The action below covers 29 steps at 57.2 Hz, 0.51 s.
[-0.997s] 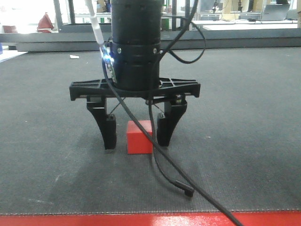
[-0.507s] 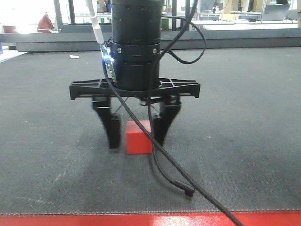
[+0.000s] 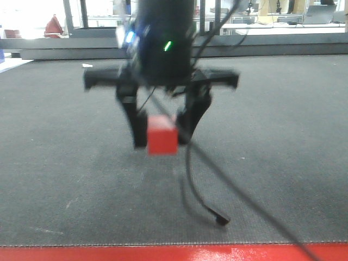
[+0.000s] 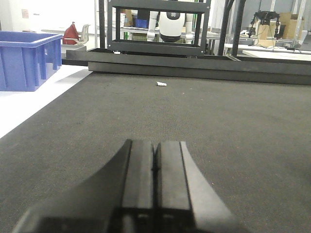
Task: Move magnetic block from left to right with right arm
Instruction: 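Lift the red cube with the right gripper and raise it clear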
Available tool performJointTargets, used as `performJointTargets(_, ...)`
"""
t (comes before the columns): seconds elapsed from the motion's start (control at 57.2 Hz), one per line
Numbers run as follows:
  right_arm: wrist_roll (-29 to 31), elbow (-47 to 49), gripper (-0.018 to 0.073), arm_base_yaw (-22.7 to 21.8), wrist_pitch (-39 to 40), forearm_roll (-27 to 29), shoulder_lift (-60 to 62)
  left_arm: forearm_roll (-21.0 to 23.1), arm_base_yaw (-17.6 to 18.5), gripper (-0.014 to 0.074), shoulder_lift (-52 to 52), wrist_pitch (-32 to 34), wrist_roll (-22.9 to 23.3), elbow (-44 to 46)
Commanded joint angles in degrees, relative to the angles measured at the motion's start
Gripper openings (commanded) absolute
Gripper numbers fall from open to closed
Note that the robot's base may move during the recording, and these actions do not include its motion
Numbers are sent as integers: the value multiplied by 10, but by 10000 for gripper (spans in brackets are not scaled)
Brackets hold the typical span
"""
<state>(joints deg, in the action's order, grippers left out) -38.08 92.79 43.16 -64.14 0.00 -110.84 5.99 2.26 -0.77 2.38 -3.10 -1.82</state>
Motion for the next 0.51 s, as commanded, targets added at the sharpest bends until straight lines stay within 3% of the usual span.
performJointTargets(0.0, 36, -22, 293, -19, 29, -19, 79, 3, 2, -126, -7, 52, 1, -4)
performJointTargets(0.35, 184, -276, 293, -133, 178, -17, 284, 3, 2, -126, -7, 52, 1, -4)
performJointTargets(0.49, 265, -373, 293, -201, 249, 25, 374, 3, 2, -126, -7, 52, 1, -4)
